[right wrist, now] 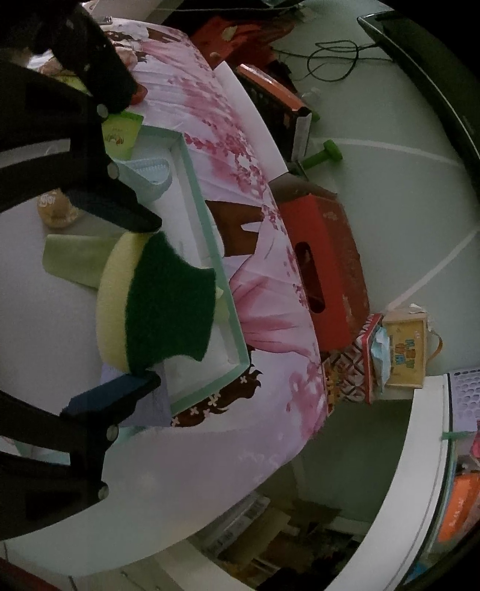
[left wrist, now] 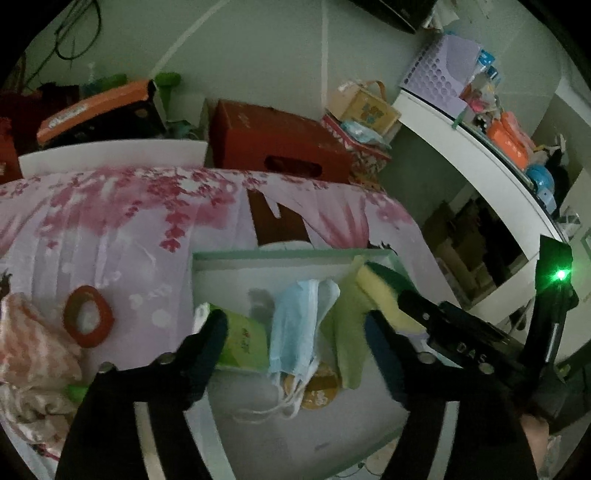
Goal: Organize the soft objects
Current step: 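Open the left gripper to drop the mask while the right gripper releases the sponge into the tray, then move both grippers back from the tray toward the remaining pile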
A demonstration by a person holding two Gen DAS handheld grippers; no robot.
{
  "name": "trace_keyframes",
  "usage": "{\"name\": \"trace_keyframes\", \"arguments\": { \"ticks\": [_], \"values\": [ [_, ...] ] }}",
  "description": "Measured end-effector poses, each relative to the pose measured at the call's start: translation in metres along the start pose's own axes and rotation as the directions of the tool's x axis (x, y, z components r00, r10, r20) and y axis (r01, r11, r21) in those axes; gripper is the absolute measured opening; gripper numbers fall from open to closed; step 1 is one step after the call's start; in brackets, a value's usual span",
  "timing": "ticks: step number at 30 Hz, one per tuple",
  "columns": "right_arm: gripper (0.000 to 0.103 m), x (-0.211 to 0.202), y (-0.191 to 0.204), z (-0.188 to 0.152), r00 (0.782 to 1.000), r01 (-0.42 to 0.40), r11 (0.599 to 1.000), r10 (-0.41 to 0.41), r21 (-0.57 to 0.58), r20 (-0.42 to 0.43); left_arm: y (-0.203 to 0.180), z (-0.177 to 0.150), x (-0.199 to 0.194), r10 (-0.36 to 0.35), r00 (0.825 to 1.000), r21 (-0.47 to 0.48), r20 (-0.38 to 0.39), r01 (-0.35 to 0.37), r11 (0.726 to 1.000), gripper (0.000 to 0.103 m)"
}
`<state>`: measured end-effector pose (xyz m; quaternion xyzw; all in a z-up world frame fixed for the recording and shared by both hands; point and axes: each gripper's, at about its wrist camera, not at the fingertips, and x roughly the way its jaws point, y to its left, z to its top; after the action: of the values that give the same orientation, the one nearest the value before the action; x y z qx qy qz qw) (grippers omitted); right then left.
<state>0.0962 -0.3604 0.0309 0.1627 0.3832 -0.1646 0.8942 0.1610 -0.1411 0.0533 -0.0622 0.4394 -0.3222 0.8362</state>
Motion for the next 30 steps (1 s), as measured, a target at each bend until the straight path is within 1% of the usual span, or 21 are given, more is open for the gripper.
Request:
{"name": "trace_keyframes", "arguments": {
  "ticks": [1,3,4,5,6,10,13,24,30],
  "values": [
    [0.089,-0.002,0.001,0.001,1.000,0.002,1.000,-0.002,-0.003,0.003,0.001,0.001,-0.002,0.008,1.000,-0.001,0.007,-0.008,1.000,0.082],
    [0.092,-0.003,0.001,0.001,1.000,0.005,1.000,-0.005,-0.007,0.003,0.004,0.003,-0.005,0.026,0.999,-0.007,0.019,-0.026,1.000,0.086],
    [0.097,-0.004,0.001,0.002,1.000,0.006,1.000,-0.006,-0.009,0.002,0.006,0.003,-0.007,0.038,0.999,-0.014,0.025,-0.038,0.999,0.091],
    [0.099,-0.003,0.001,0.002,1.000,0.007,1.000,-0.007,-0.009,-0.001,0.009,0.004,-0.008,0.047,0.998,-0.019,0.029,-0.047,0.999,0.094],
    [0.103,-0.003,0.001,0.002,1.000,0.009,1.000,-0.009,-0.009,-0.005,0.010,0.004,-0.008,0.057,0.998,-0.021,0.031,-0.057,0.998,0.094],
    [0.103,-0.003,0.000,0.001,1.000,0.012,1.000,-0.012,-0.011,-0.016,0.014,0.003,-0.005,0.136,0.990,-0.012,0.031,-0.136,0.991,0.094],
    [0.103,-0.004,-0.002,0.001,1.000,0.011,1.000,-0.011,-0.002,-0.012,0.016,0.003,-0.003,0.174,0.984,-0.009,0.034,-0.173,0.985,0.095],
    [0.103,0.000,-0.006,0.000,0.999,0.022,1.000,-0.021,0.009,-0.035,0.021,0.001,-0.002,0.205,0.979,-0.013,0.010,-0.205,0.979,0.095],
    [0.103,-0.002,0.000,0.000,0.999,0.010,1.000,-0.010,-0.003,-0.032,0.024,0.002,-0.010,0.220,0.975,-0.018,0.019,-0.220,0.975,0.095]
  ]
}}
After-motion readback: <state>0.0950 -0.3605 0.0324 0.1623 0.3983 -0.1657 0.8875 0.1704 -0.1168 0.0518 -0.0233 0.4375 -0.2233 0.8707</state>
